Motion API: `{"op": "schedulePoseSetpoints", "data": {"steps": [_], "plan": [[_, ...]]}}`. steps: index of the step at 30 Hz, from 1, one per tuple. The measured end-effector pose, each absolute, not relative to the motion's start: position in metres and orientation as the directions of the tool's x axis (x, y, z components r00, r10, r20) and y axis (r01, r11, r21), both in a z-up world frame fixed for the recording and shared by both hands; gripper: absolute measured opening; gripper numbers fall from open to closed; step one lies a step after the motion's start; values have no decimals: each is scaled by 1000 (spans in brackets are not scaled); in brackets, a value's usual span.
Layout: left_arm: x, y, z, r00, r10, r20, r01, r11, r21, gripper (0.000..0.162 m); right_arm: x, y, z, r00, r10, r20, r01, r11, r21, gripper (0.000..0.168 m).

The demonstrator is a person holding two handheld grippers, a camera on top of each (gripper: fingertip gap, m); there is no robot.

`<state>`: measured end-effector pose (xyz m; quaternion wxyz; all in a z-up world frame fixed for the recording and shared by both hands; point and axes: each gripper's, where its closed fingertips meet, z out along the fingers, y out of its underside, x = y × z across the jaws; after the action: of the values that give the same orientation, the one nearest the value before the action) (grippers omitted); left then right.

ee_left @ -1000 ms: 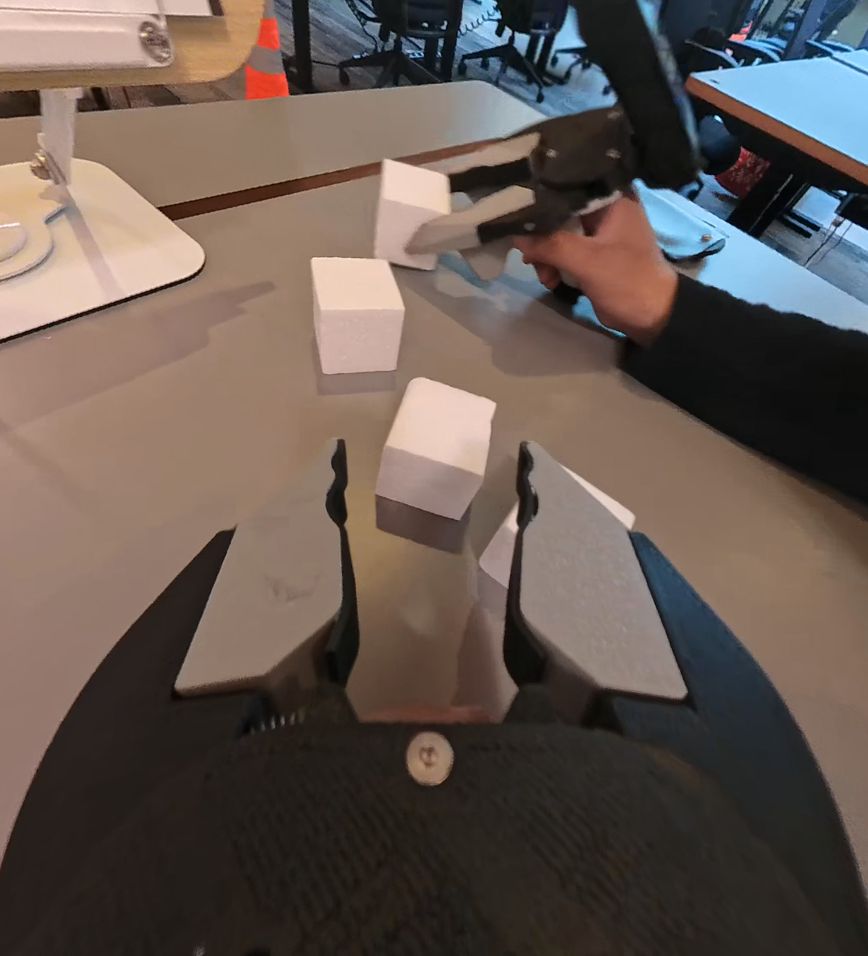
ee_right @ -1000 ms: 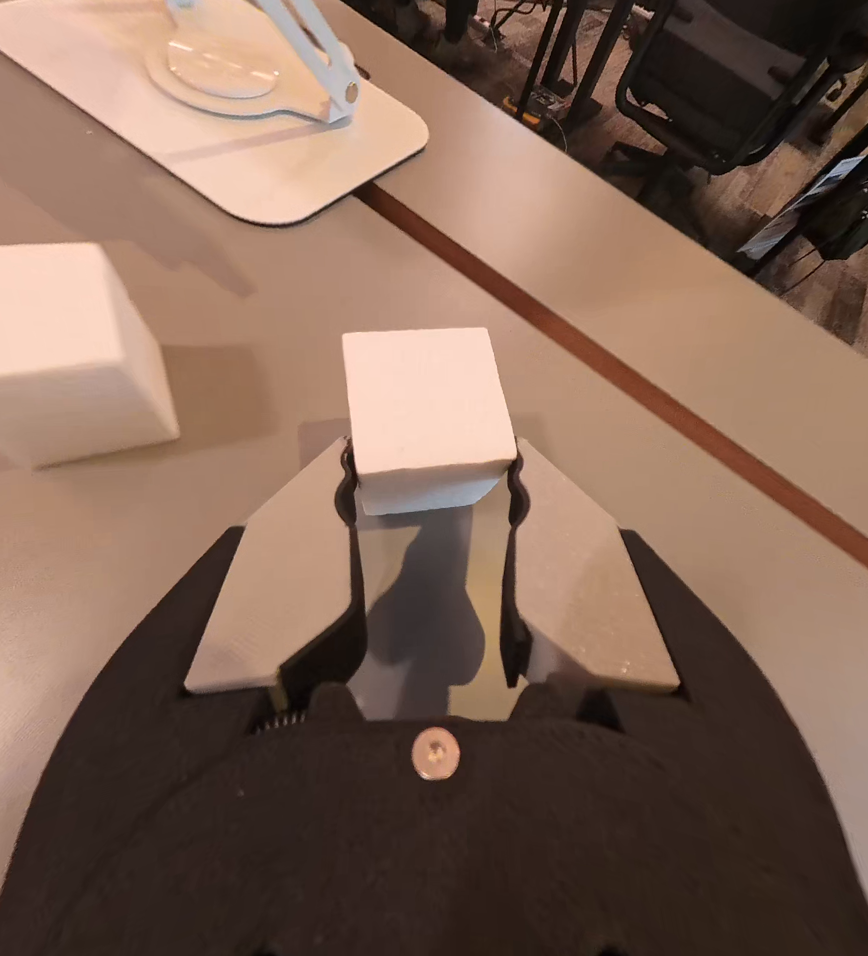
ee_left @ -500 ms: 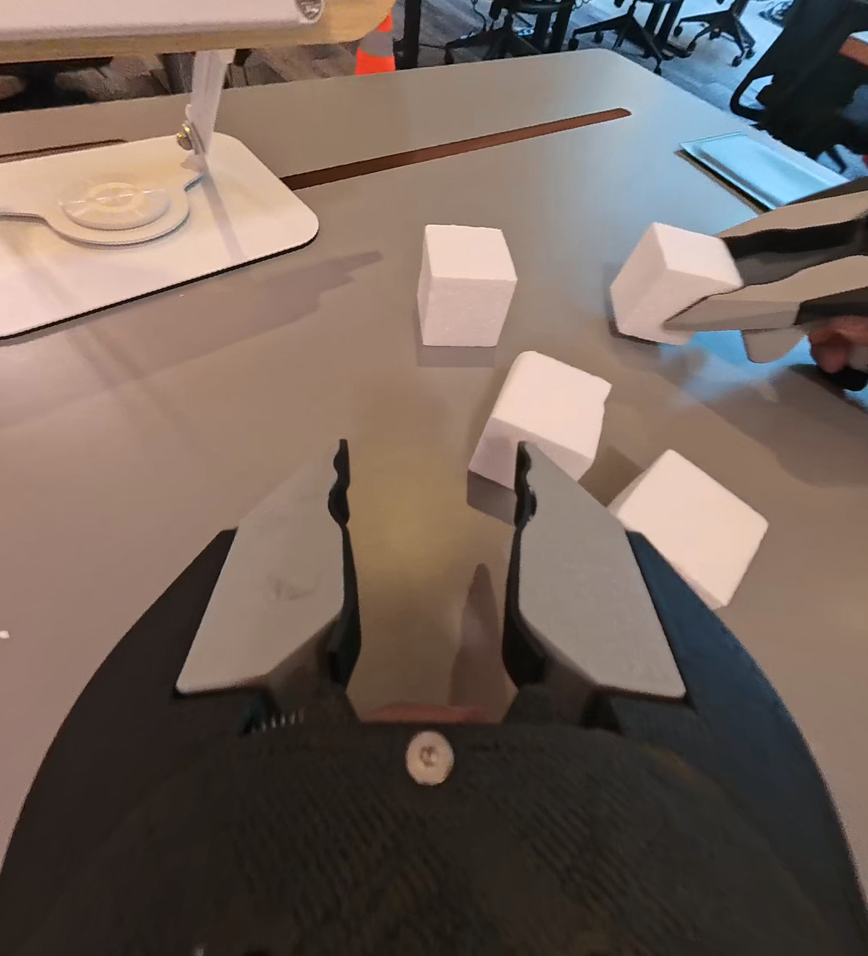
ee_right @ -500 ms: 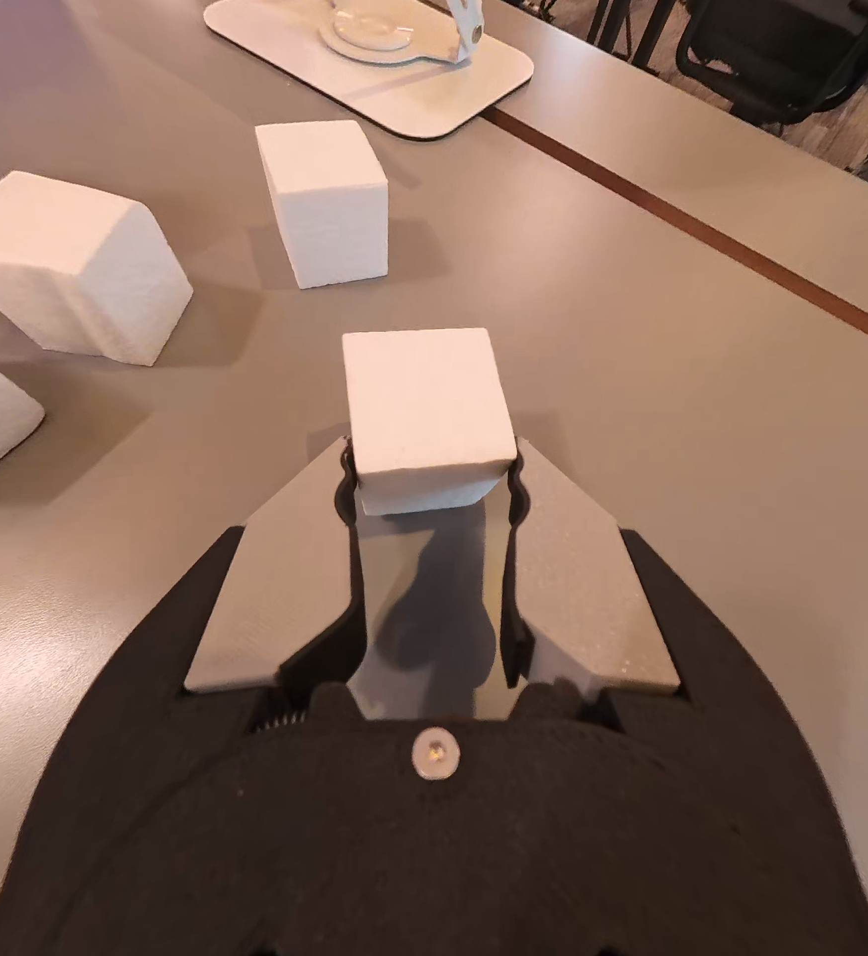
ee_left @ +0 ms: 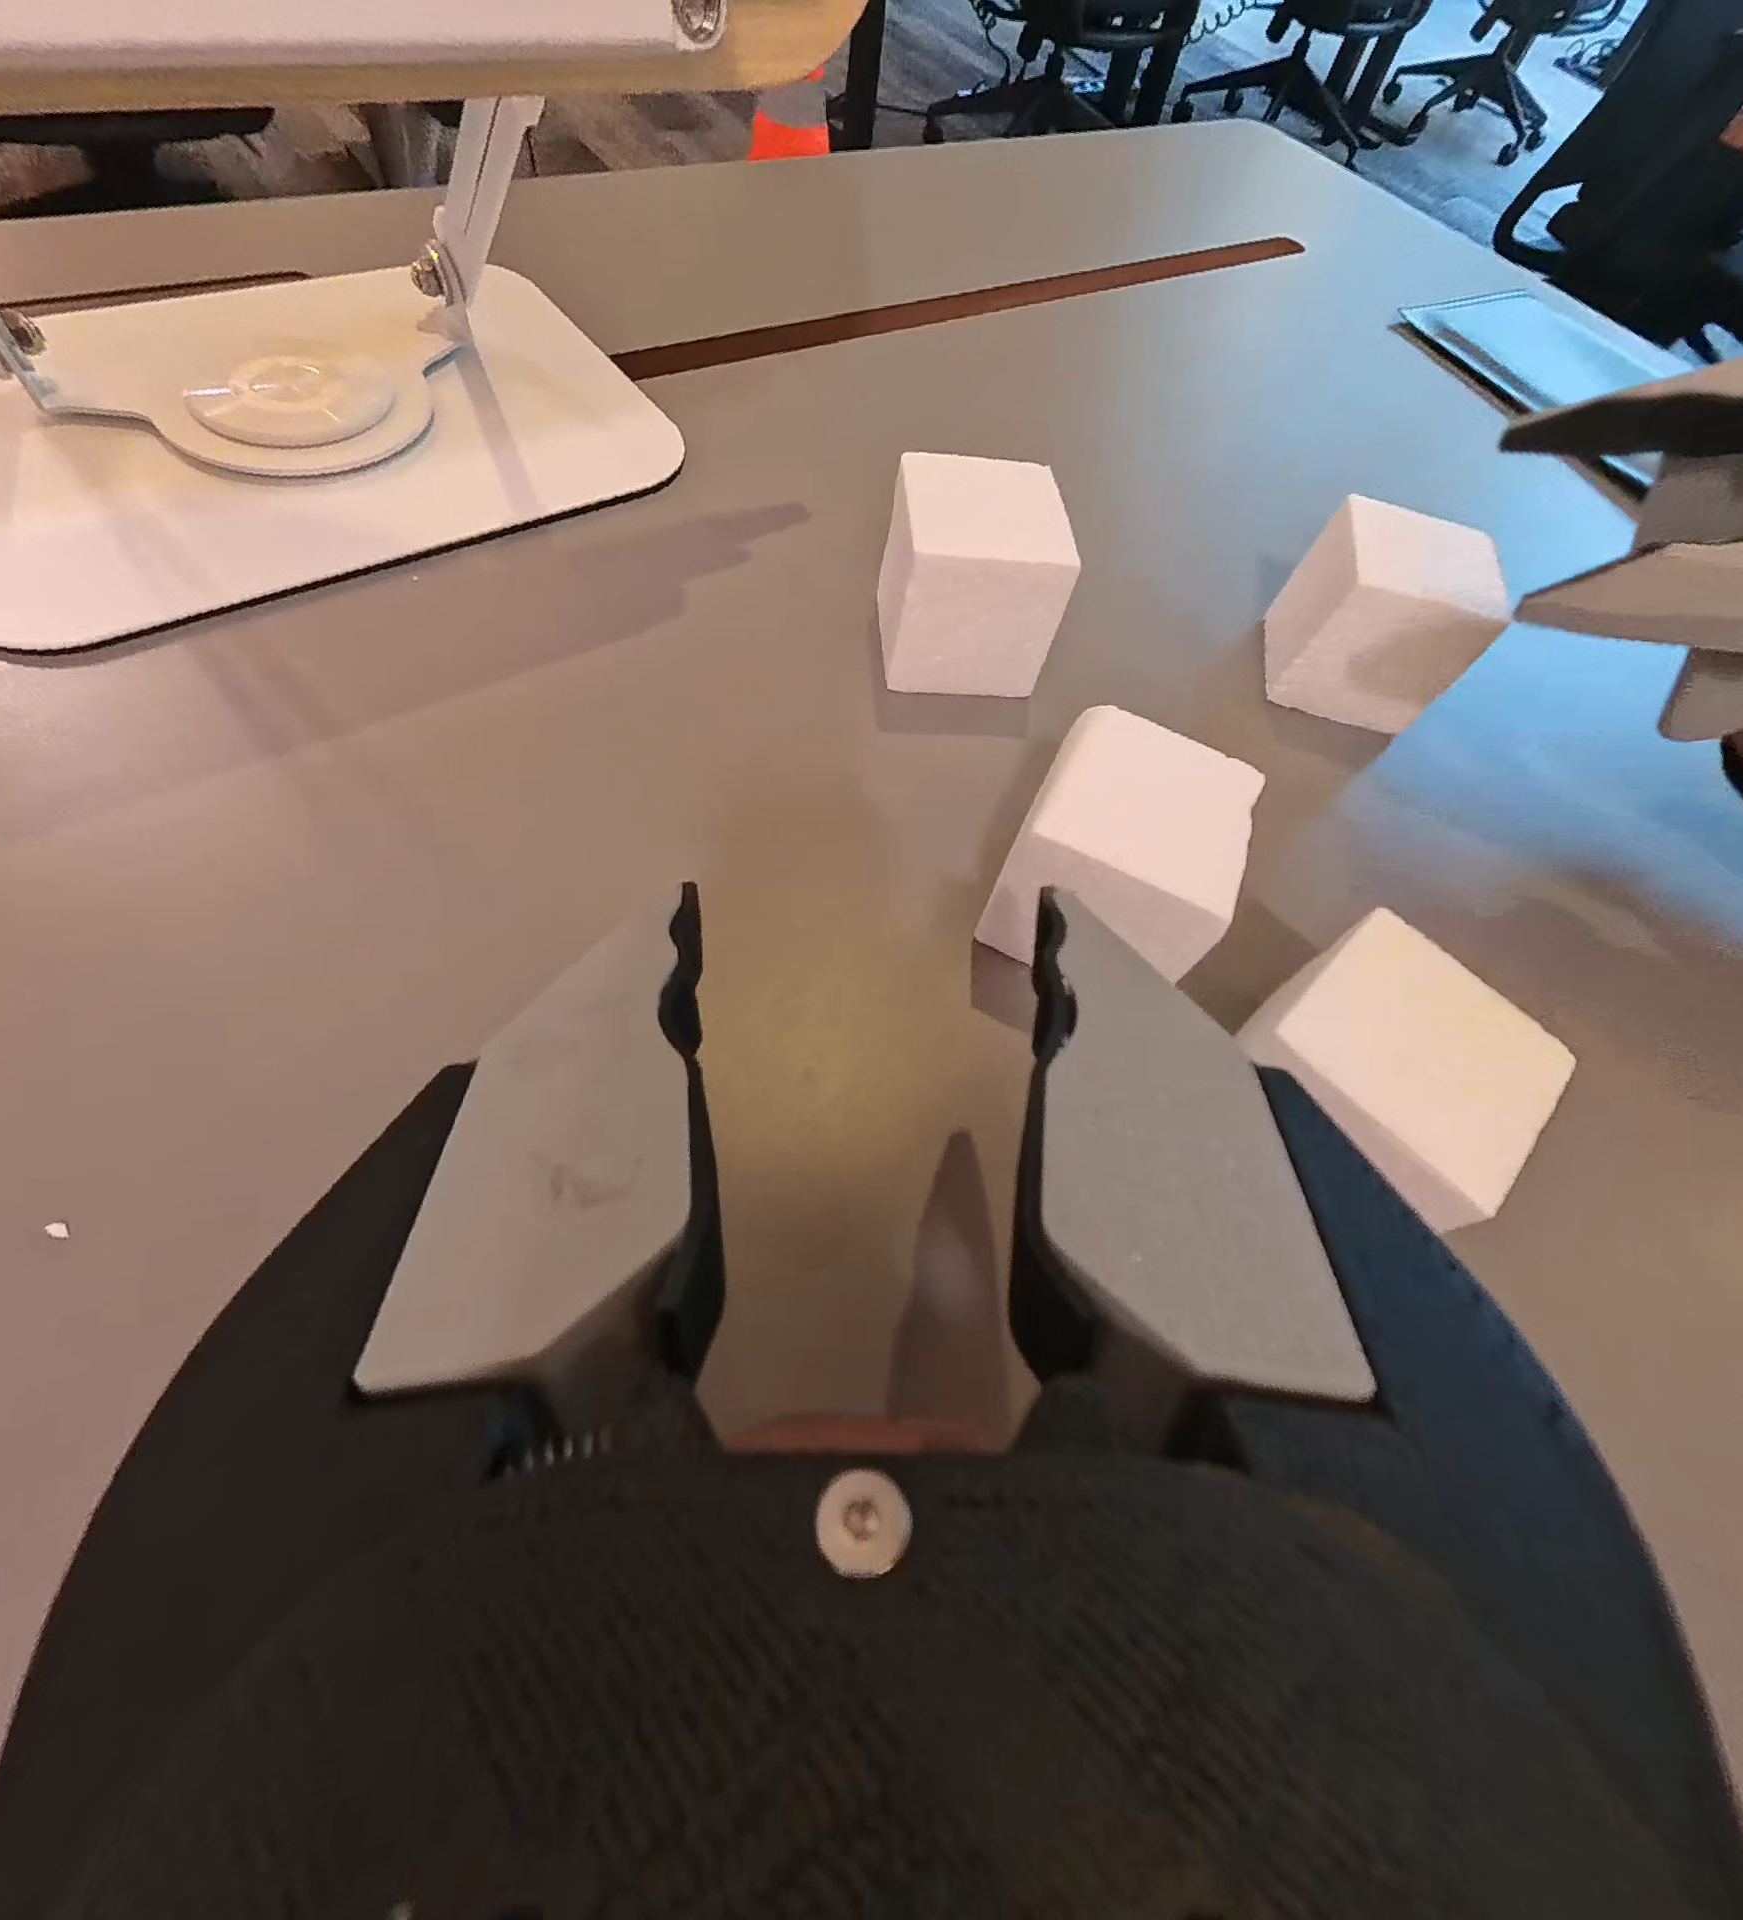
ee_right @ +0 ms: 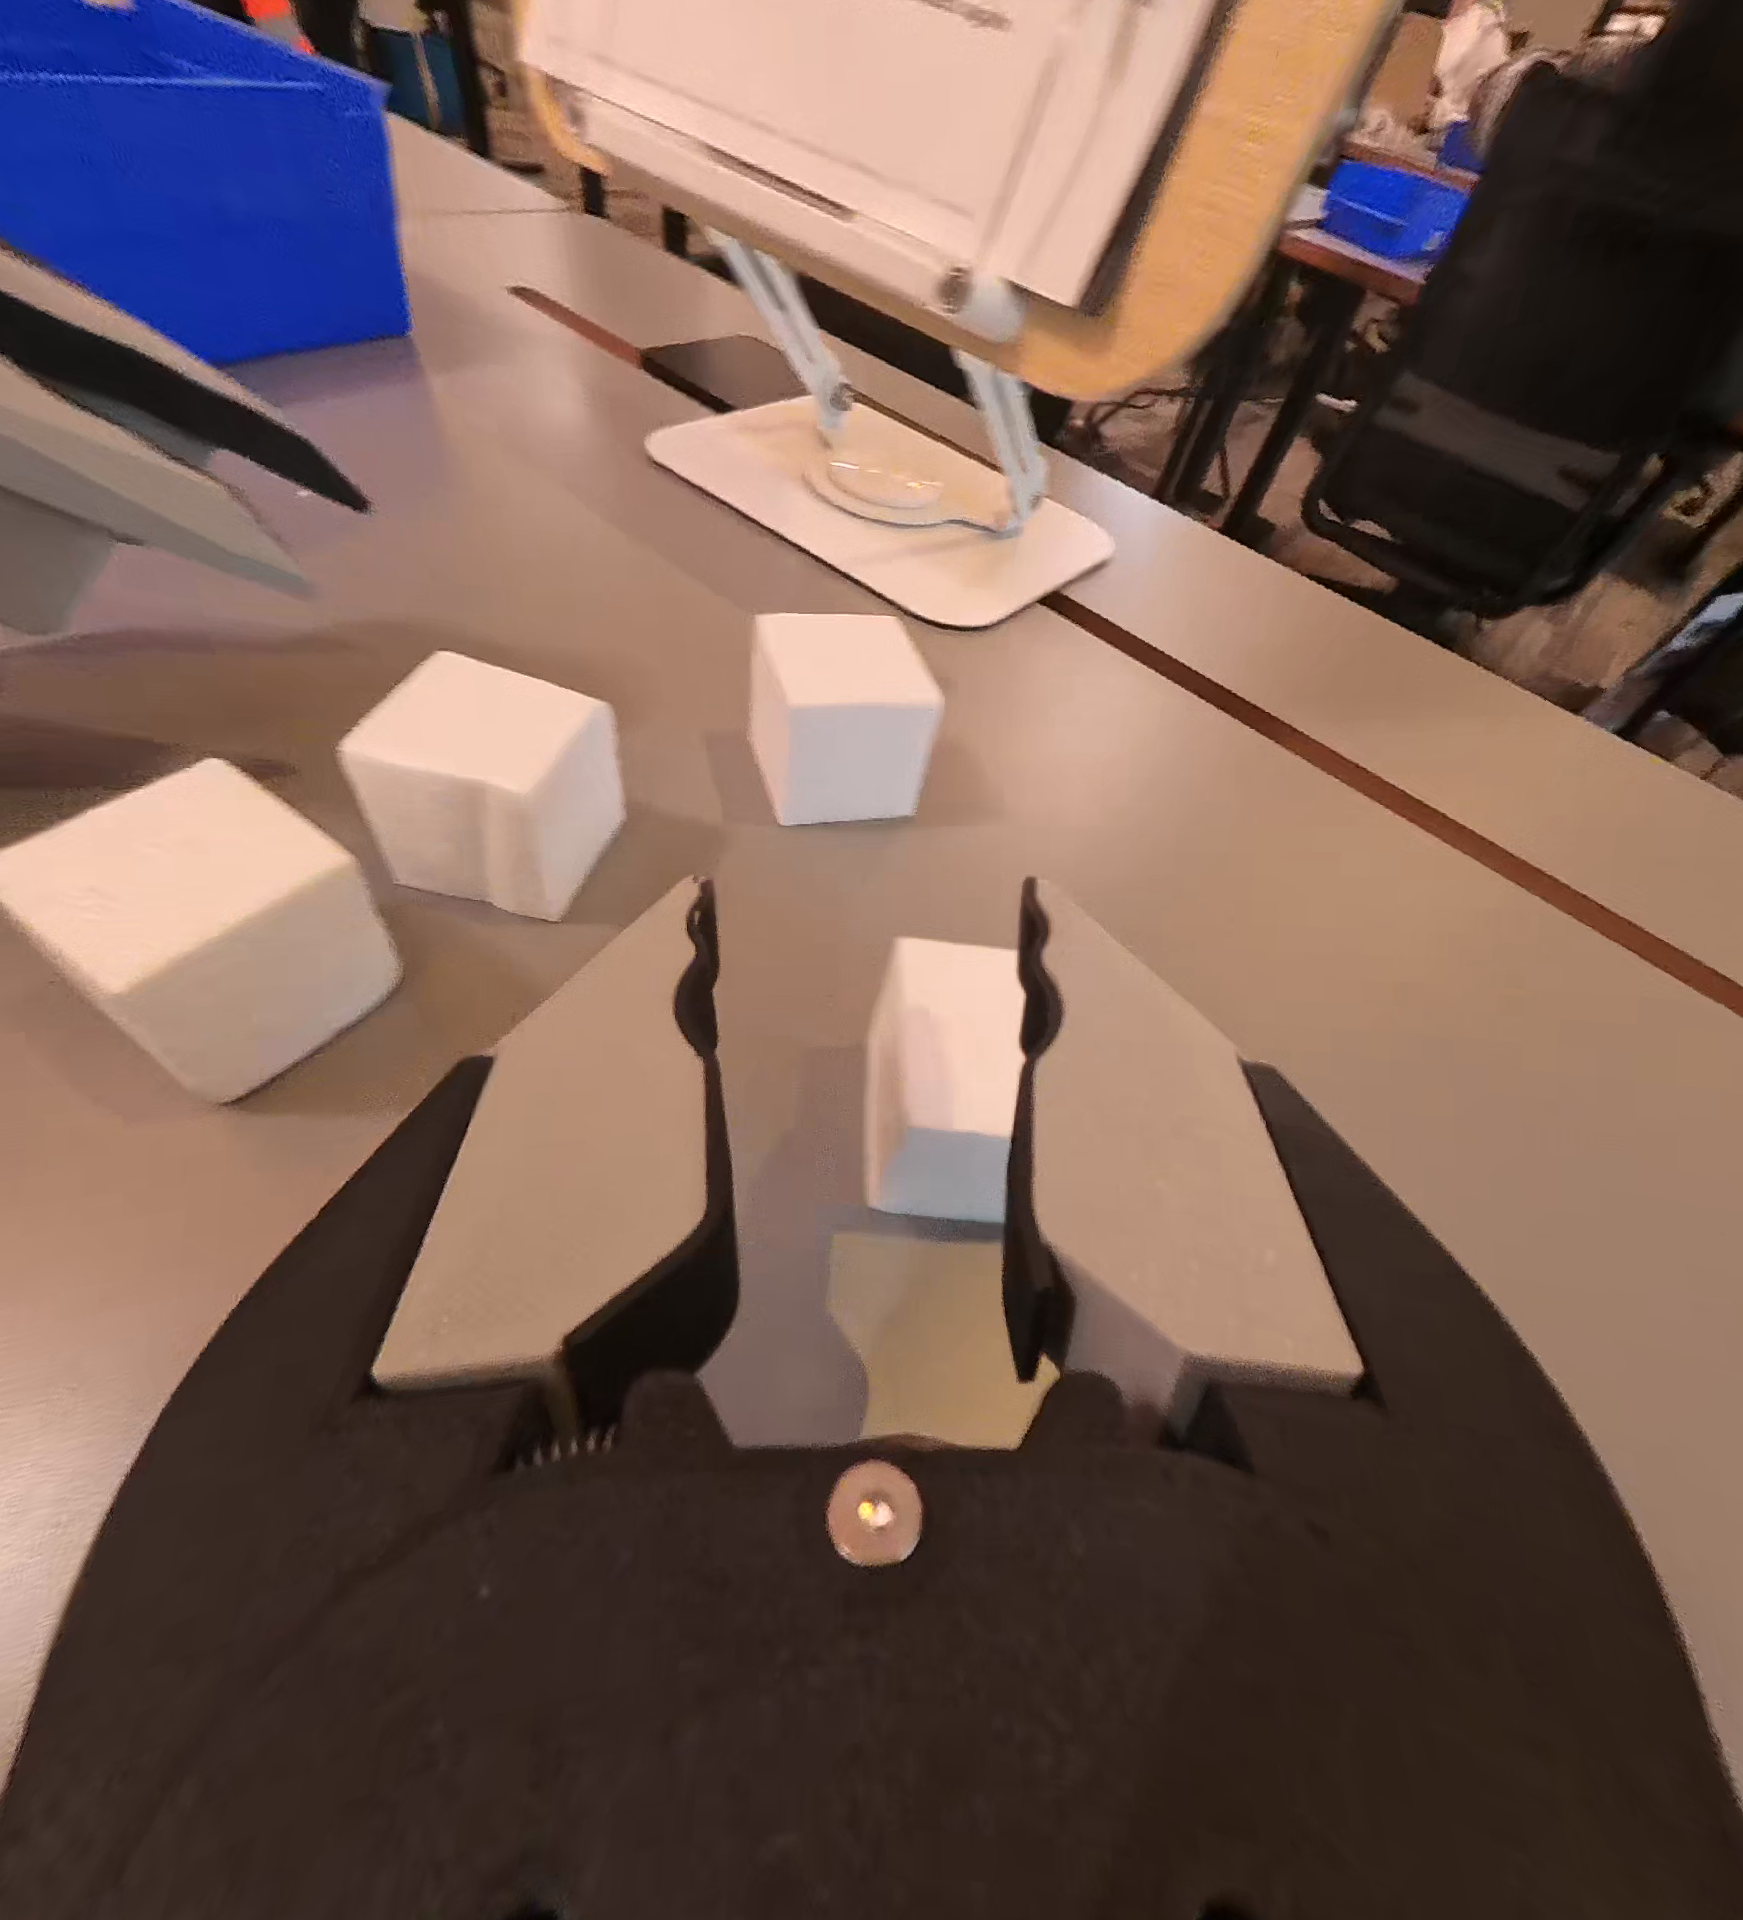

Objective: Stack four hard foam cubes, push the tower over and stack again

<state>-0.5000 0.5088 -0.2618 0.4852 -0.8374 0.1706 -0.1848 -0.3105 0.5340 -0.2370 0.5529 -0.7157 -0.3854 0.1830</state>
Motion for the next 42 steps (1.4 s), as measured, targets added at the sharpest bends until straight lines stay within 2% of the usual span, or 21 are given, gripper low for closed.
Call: {"op": "schedulePoseSetpoints", "data": {"steps": [2,5,8,10,12,14,19,25,29,31,33,35,38,42], "plan": [[-499,508,-262,873,-467,141,-110,-470,-876,63,-327,523,-243,603,777,184,392,-87,-916,48],[-498,508,-263,872,-468,142,-112,-474,-874,63,-347,516,-261,564,788,246,498,-87,-863,19],[-498,509,-263,875,-464,137,-114,-473,-874,63,-371,514,-280,531,804,269,577,-110,-810,16],[-500,510,-263,879,-457,133,-112,-471,-875,63,-398,507,-289,479,850,219,581,-120,-805,21],[-505,511,-259,891,-437,121,-104,-457,-883,62,-428,494,-295,399,902,168,580,-106,-808,34],[-514,513,-248,906,-410,109,-80,-418,-905,61,-442,494,-293,378,903,205,587,-62,-807,35],[-532,511,-230,916,-376,142,-12,-379,-925,61,-417,536,-267,536,789,301,555,-61,-829,42],[-522,509,-230,893,-413,180,6,-390,-921,61,-387,592,-271,686,680,259,504,-187,-843,92],[-517,509,-237,895,-421,146,-40,-402,-915,61,-395,614,-279,686,689,234,497,-210,-842,93],[-515,509,-240,895,-424,138,-55,-411,-910,62,-406,616,-292,657,739,151,489,-265,-831,87],[-515,509,-241,894,-427,136,-60,-414,-908,62,-409,613,-307,614,784,93,528,-320,-787,70],[-515,509,-241,893,-428,139,-57,-414,-909,62,-409,611,-304,596,800,65,513,-318,-798,53],[-518,509,-239,892,-427,147,-46,-410,-911,62,-403,604,-293,587,805,85,483,-263,-835,53],[-519,509,-240,891,-425,160,-34,-414,-909,62,-392,586,-294,563,818,119,513,-232,-827,53]]}}
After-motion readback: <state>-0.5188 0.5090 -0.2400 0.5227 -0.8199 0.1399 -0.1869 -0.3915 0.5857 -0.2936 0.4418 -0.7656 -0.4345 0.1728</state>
